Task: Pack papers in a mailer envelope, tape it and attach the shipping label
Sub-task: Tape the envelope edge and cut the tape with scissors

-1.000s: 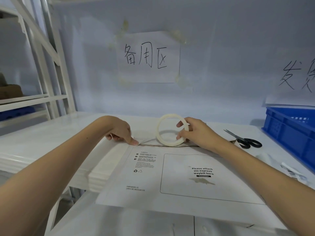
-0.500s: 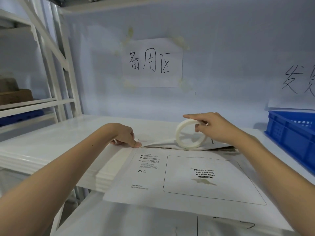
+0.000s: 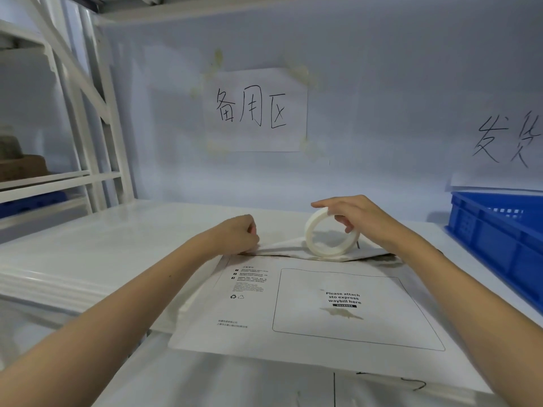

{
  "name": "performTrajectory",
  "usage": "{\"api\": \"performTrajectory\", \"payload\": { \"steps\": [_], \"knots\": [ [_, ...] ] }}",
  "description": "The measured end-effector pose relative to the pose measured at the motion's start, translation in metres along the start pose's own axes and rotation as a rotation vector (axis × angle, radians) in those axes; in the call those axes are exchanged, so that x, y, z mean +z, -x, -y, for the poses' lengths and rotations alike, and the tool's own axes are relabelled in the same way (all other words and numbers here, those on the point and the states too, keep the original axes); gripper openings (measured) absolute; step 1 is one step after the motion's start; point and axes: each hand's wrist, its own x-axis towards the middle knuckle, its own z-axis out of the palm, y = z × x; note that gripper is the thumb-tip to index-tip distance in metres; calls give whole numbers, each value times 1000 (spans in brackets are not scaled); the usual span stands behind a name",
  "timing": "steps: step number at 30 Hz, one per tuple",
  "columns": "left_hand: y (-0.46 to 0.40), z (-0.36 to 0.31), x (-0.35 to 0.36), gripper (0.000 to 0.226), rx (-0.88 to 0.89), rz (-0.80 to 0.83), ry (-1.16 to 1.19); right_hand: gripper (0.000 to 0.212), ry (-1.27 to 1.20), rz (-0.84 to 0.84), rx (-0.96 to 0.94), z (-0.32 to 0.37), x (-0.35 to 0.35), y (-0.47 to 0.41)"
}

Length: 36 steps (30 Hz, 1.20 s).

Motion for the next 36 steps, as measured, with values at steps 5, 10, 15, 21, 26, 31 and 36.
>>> {"api": "performTrajectory", "payload": {
  "steps": [5,10,15,21,26,31,36],
  "knots": [
    [3,14,6,14,-30,1,224,26,-50,-33,-28,-2,2,0],
    [1,21,15,31,43,-32,16,25,-187,-20,22,-8,0,-2],
    [-4,25,20,31,73,-69,-59,40,-371,-51,191,-20,4,-8],
    [-5,24,26,29,74,-140,-103,38,-409,-70,185,-16,6,-3],
    [-12,37,14,24,95,-151,-170,37,-349,25,51,-2,10,0],
    [-21,49,-2,27,68,-82,-192,36,-271,29,44,4,0,-2],
    [-27,50,-7,29,37,-45,-201,34,-262,86,109,0,-4,2]
  ]
}}
